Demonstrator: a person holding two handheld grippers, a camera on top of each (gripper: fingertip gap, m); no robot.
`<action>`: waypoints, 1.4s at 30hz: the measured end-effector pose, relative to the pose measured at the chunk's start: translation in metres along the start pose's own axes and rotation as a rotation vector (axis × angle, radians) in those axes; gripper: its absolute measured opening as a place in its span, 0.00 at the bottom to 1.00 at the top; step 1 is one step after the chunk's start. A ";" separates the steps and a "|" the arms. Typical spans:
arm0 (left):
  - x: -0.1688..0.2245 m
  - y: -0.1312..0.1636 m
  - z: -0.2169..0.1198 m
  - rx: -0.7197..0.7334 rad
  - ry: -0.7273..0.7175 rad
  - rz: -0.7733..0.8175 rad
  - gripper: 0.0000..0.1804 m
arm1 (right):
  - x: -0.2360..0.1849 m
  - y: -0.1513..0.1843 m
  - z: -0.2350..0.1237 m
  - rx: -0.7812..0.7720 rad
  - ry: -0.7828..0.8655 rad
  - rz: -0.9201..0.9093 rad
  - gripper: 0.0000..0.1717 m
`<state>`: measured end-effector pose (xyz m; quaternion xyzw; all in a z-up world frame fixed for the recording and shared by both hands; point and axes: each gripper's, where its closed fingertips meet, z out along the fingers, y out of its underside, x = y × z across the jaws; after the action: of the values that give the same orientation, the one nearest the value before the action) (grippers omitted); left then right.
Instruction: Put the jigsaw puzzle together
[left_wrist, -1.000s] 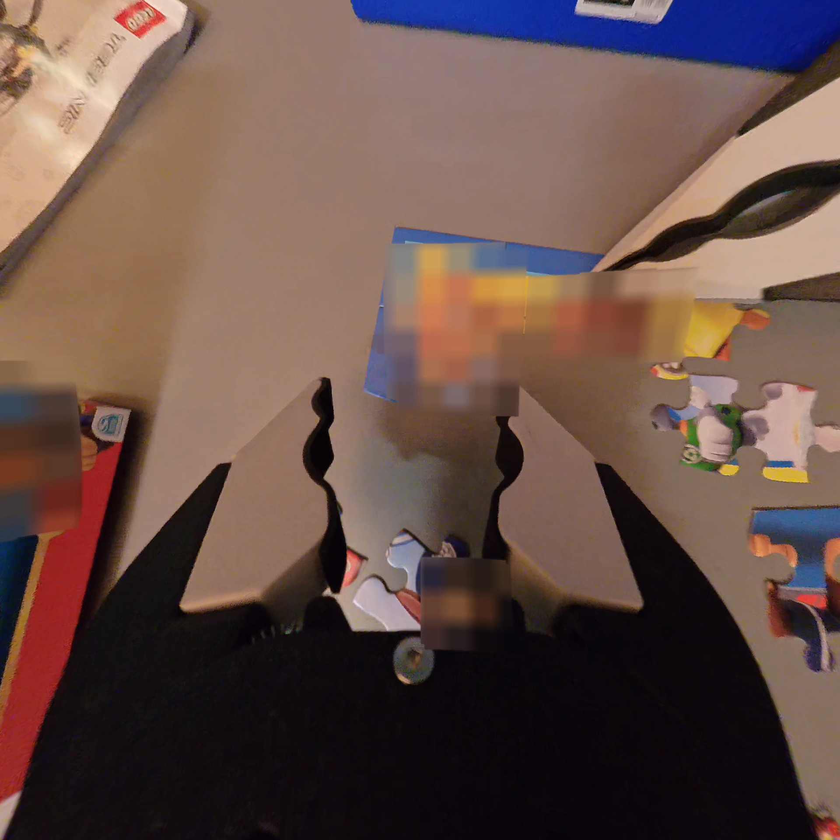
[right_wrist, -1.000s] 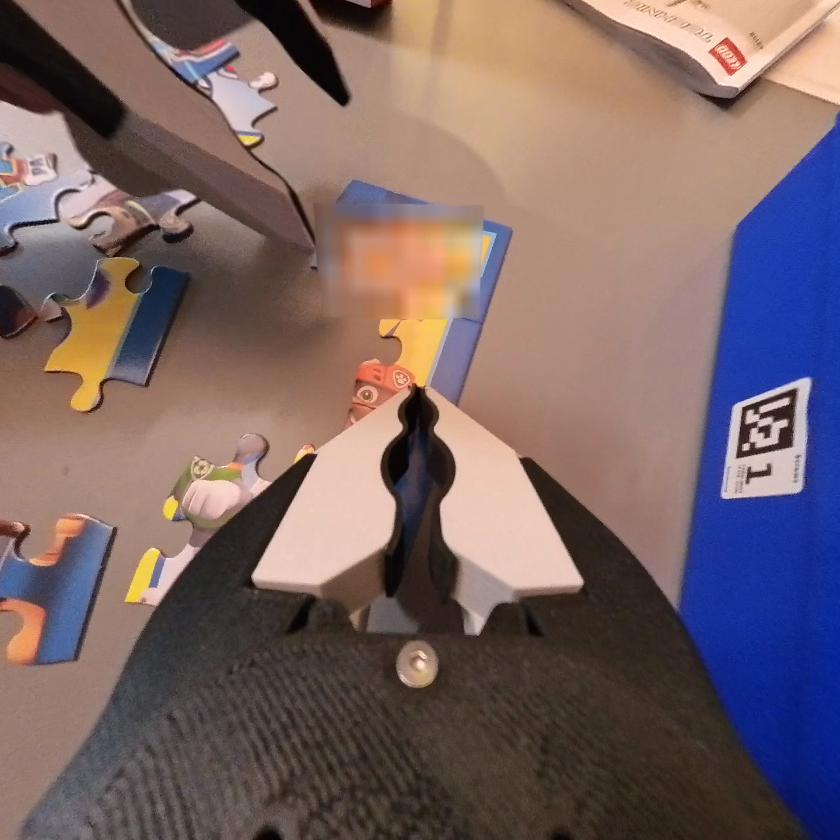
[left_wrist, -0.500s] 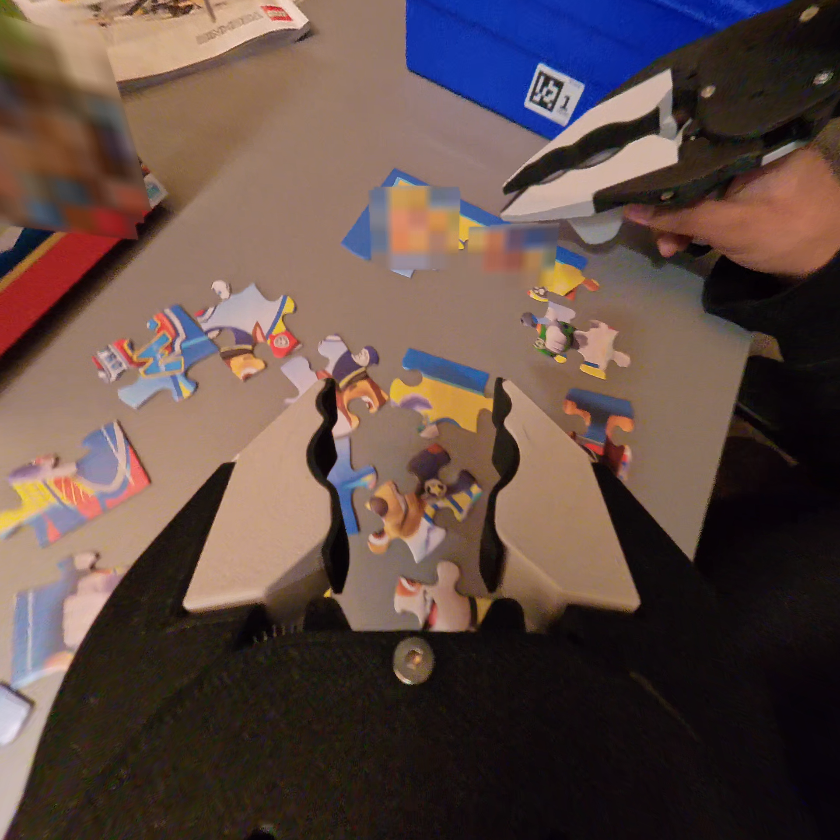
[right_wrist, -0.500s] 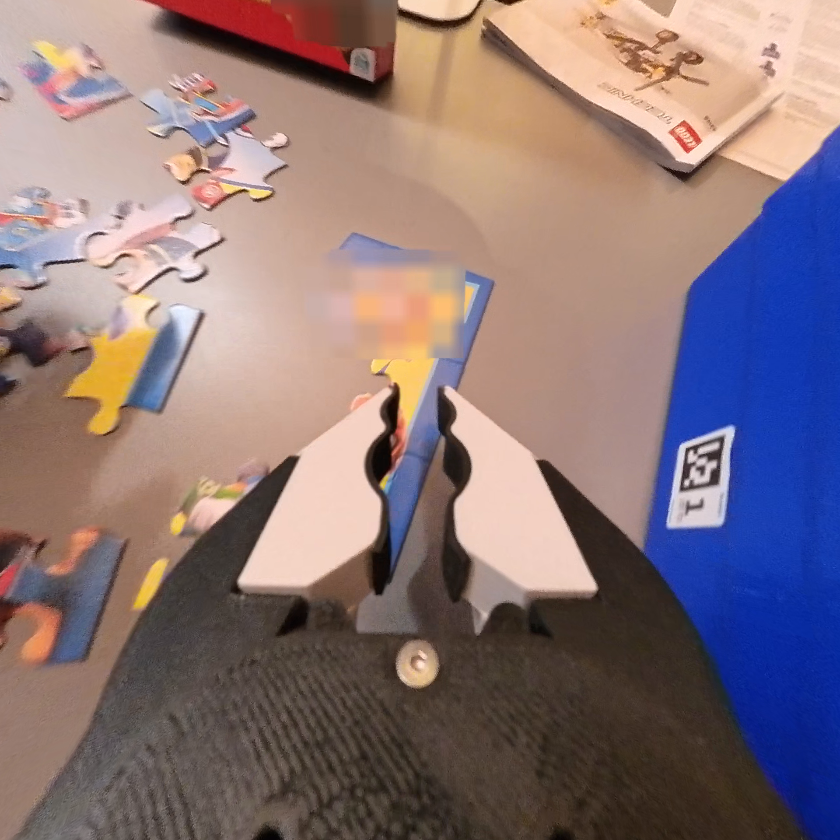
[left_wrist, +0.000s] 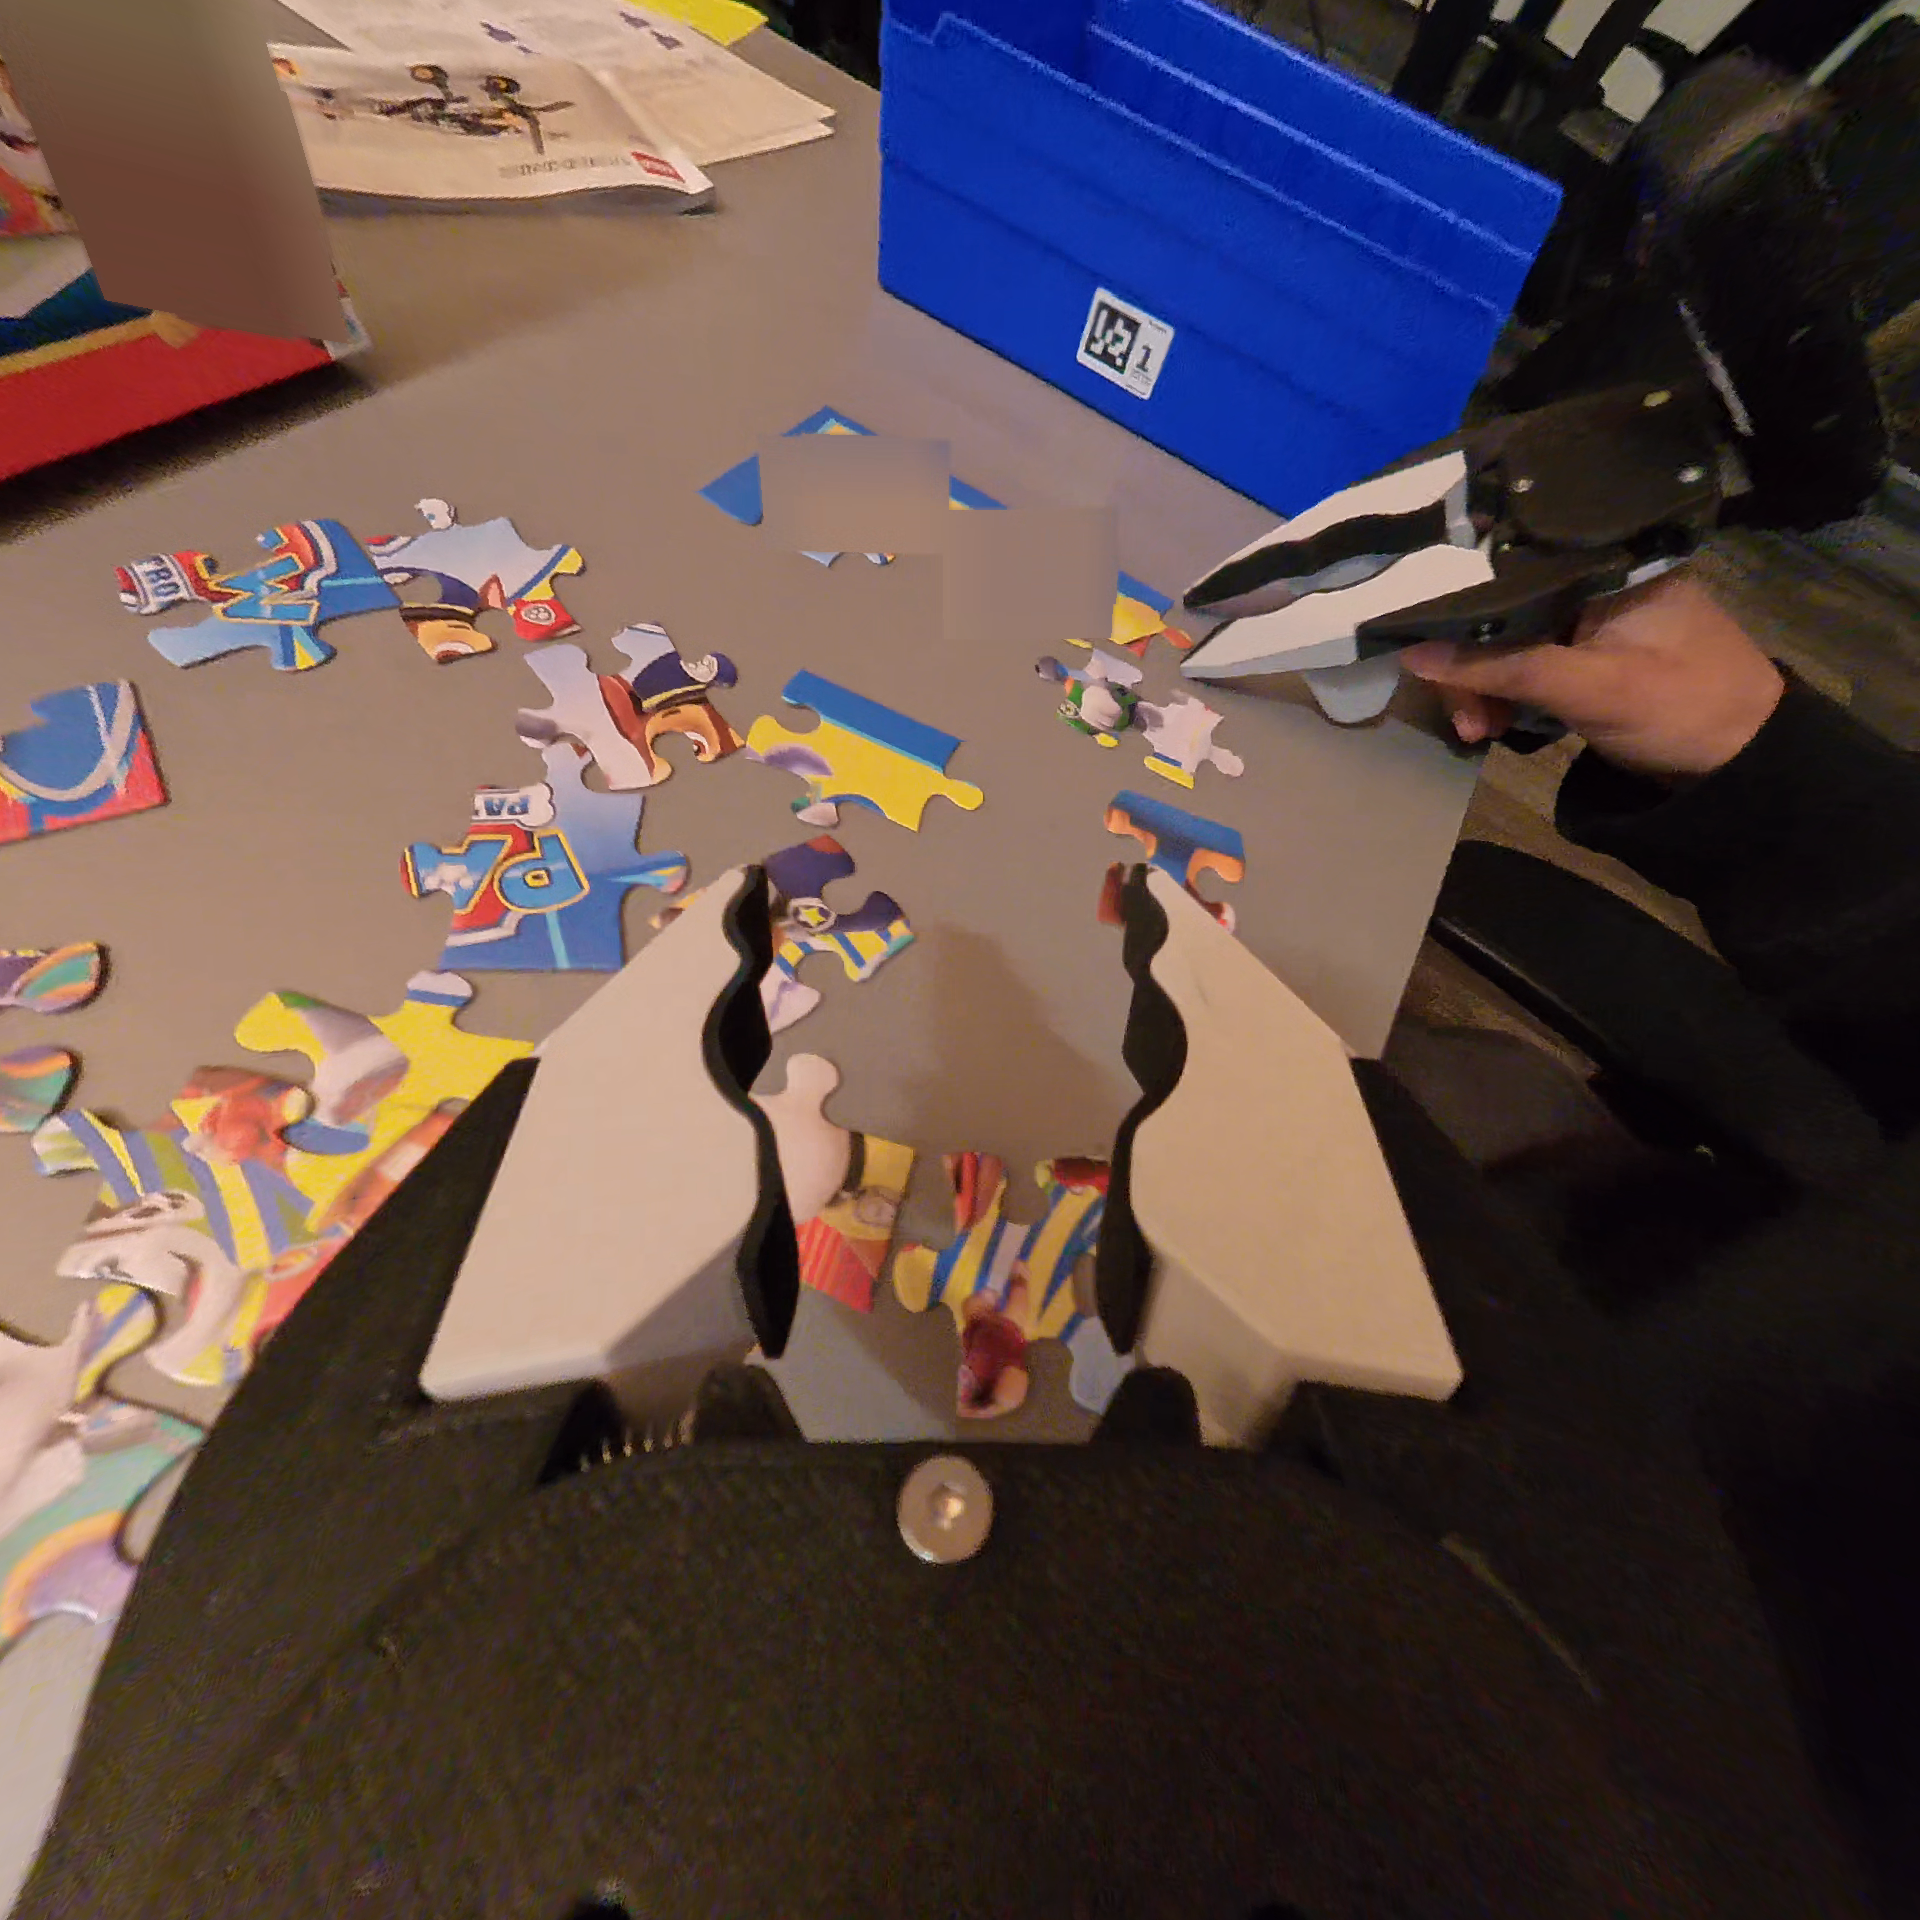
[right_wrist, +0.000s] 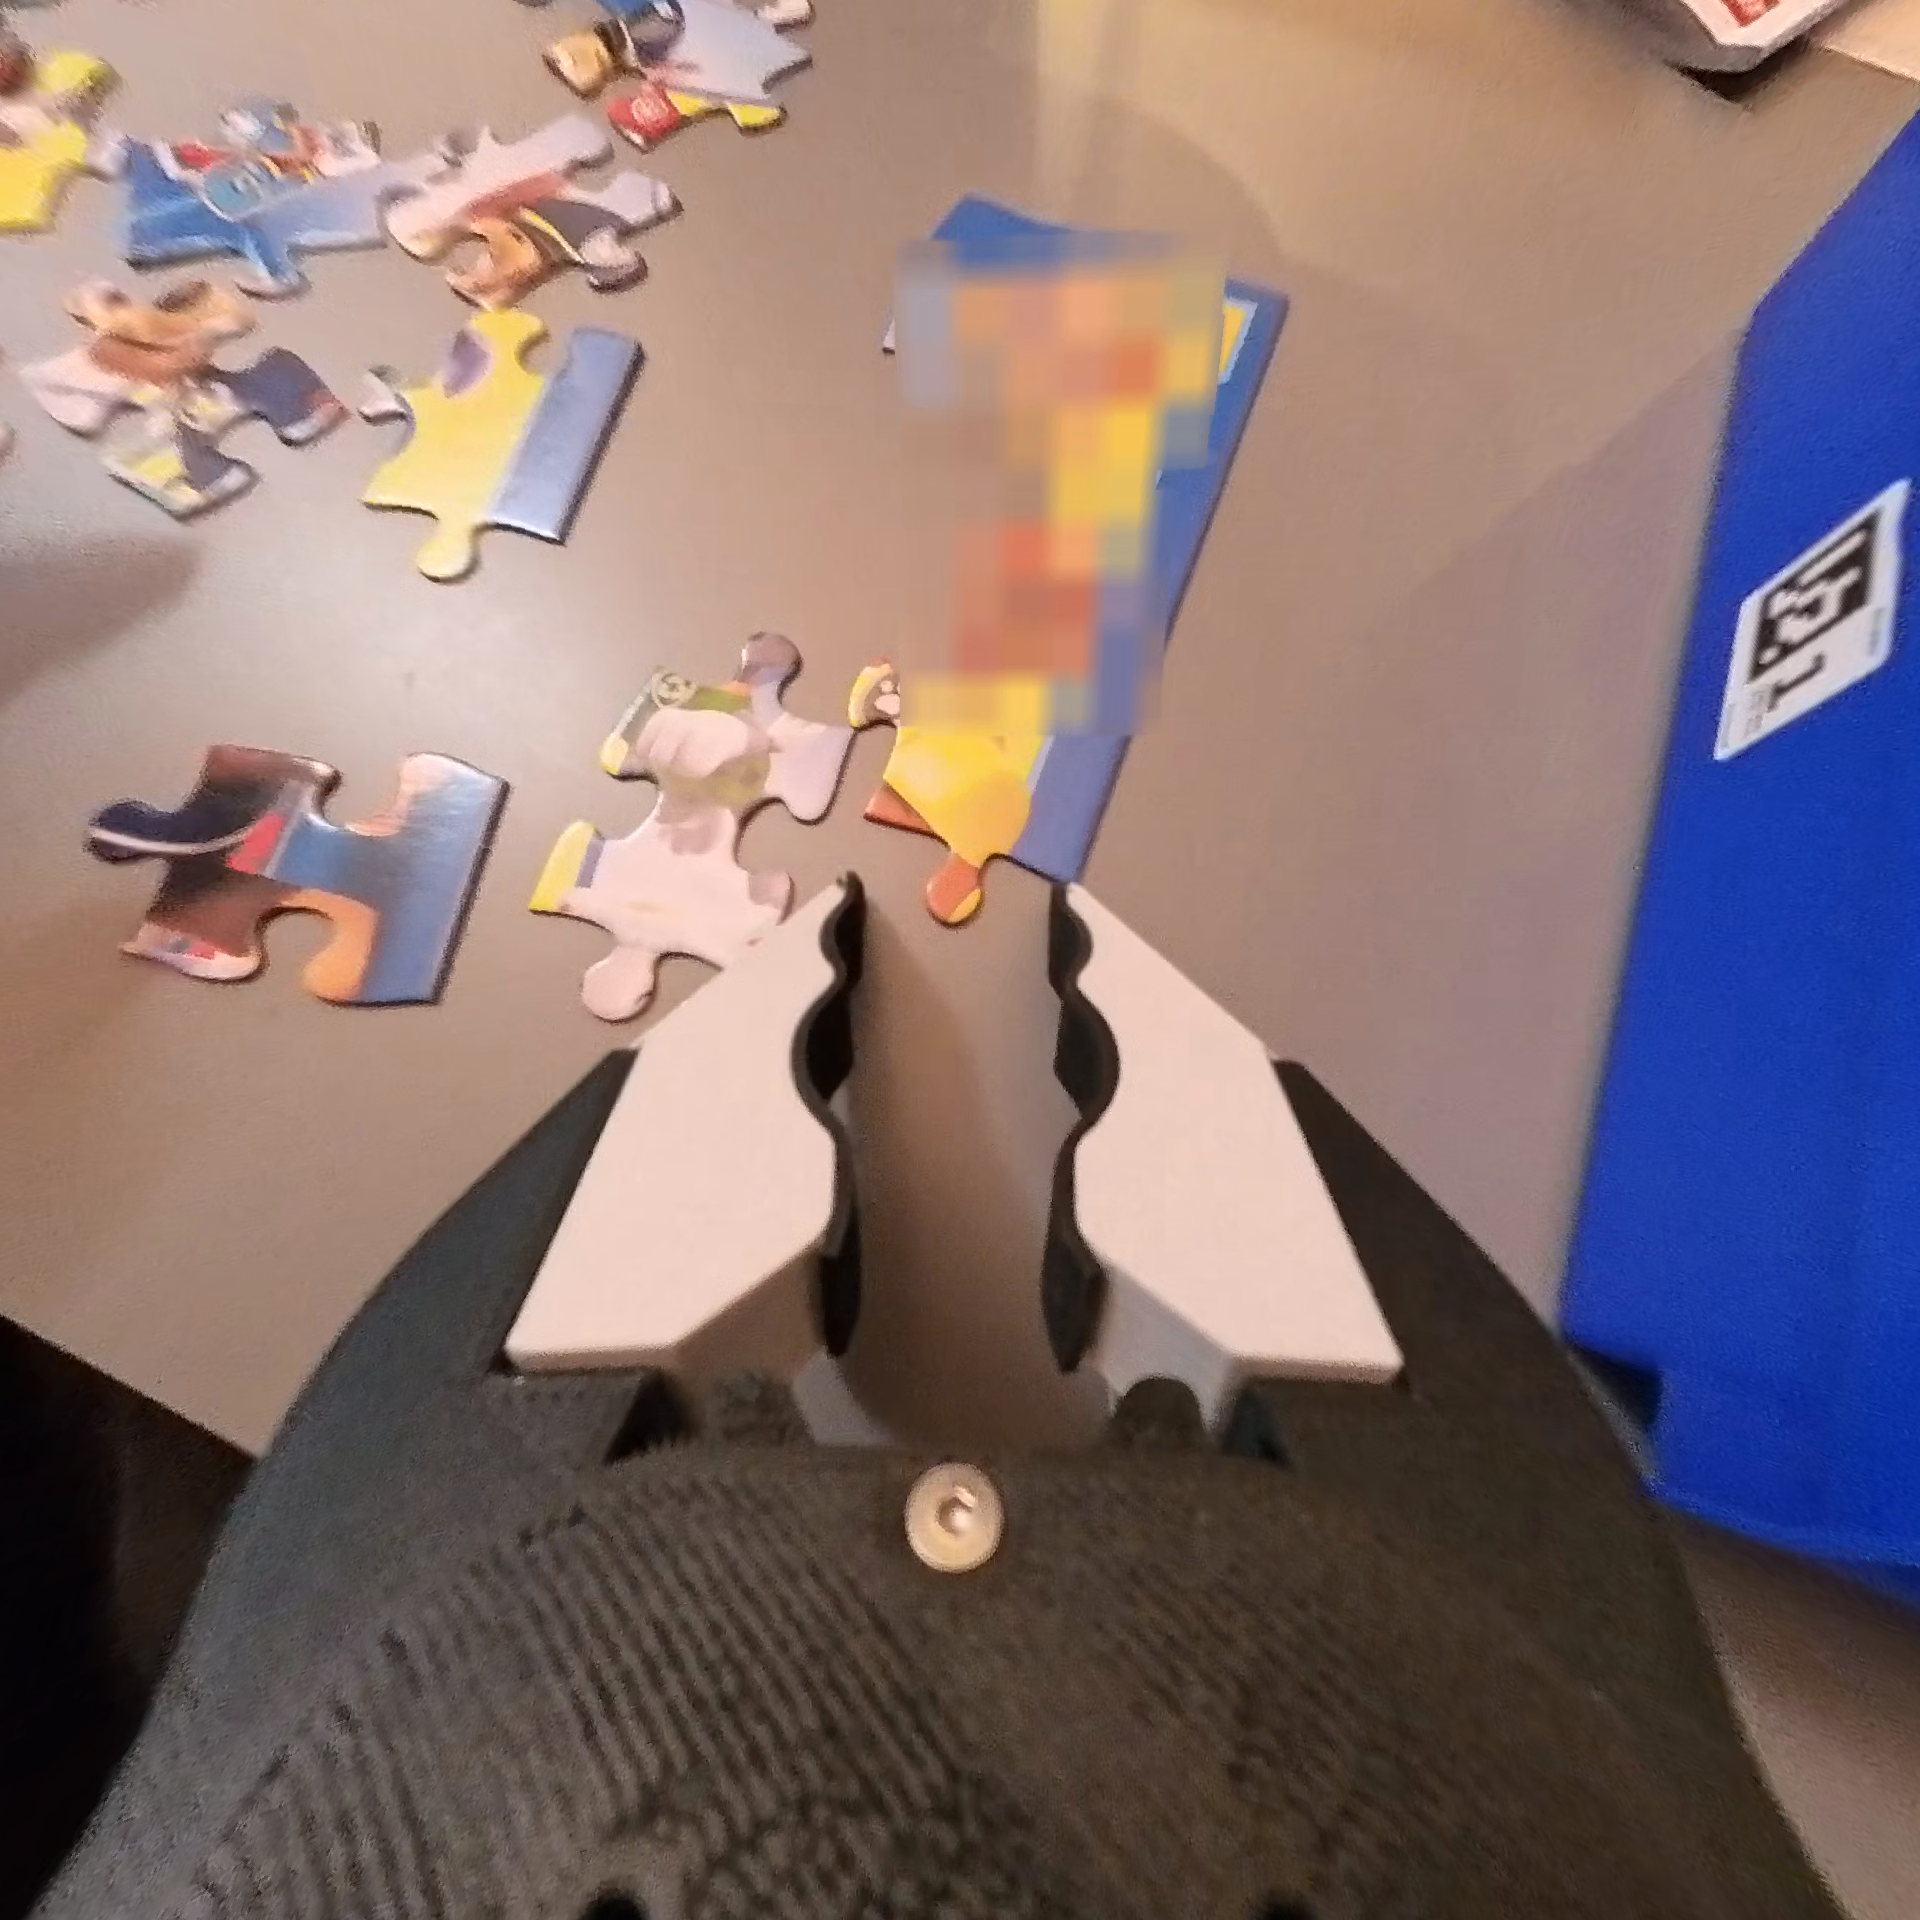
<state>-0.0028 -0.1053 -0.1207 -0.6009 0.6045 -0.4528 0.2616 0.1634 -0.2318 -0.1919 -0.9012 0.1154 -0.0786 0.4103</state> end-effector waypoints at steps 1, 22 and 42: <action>0.003 0.001 -0.002 0.009 -0.002 -0.005 0.37 | 0.001 -0.001 0.001 0.002 0.007 -0.009 0.20; 0.009 0.008 -0.018 0.061 -0.069 -0.057 0.35 | -0.005 -0.020 0.023 -0.010 0.024 0.017 0.11; -0.010 -0.045 0.039 0.255 -0.002 0.044 0.33 | -0.016 -0.053 0.016 0.182 0.018 -0.049 0.13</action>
<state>0.0545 -0.0987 -0.1018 -0.5499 0.5549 -0.5193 0.3464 0.1590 -0.1822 -0.1629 -0.8620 0.0893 -0.1067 0.4874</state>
